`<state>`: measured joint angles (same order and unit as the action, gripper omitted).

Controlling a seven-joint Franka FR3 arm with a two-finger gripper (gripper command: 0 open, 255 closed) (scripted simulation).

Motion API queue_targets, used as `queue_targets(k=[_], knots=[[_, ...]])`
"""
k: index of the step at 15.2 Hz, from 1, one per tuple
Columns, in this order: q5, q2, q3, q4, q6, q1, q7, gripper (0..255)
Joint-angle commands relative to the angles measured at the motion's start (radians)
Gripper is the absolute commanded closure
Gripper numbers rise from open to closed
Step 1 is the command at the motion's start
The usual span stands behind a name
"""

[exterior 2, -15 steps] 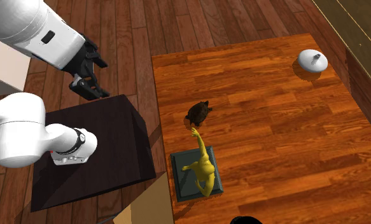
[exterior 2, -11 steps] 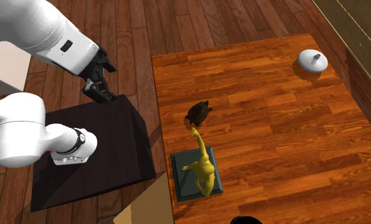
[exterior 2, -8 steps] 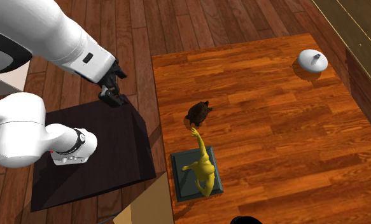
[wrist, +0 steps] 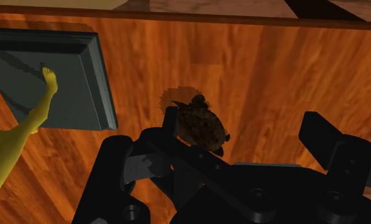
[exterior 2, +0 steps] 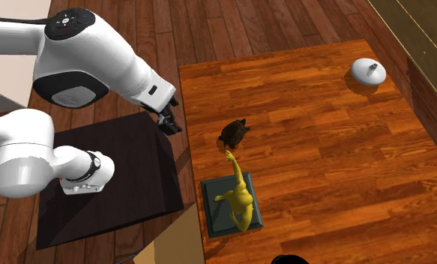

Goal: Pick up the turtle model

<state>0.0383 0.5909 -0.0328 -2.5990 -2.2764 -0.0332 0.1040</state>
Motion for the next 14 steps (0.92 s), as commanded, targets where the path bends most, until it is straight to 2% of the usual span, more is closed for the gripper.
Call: queue_targets(k=[1, 6, 9, 12, 14], knots=[[0.022, -0.055, -0.006, -0.017, -0.093, -0.014, 0.008, 0], [0.102, -0.244, -0.039, -0.018, -0.32, -0.065, 0.064, 0], [0.189, -0.37, -0.068, 0.008, -0.442, -0.113, 0.129, 0], [0.335, -0.502, -0.099, 0.055, -0.544, -0.174, 0.242, 0], [0.474, -0.592, -0.105, 0.102, -0.594, -0.204, 0.353, 0]])
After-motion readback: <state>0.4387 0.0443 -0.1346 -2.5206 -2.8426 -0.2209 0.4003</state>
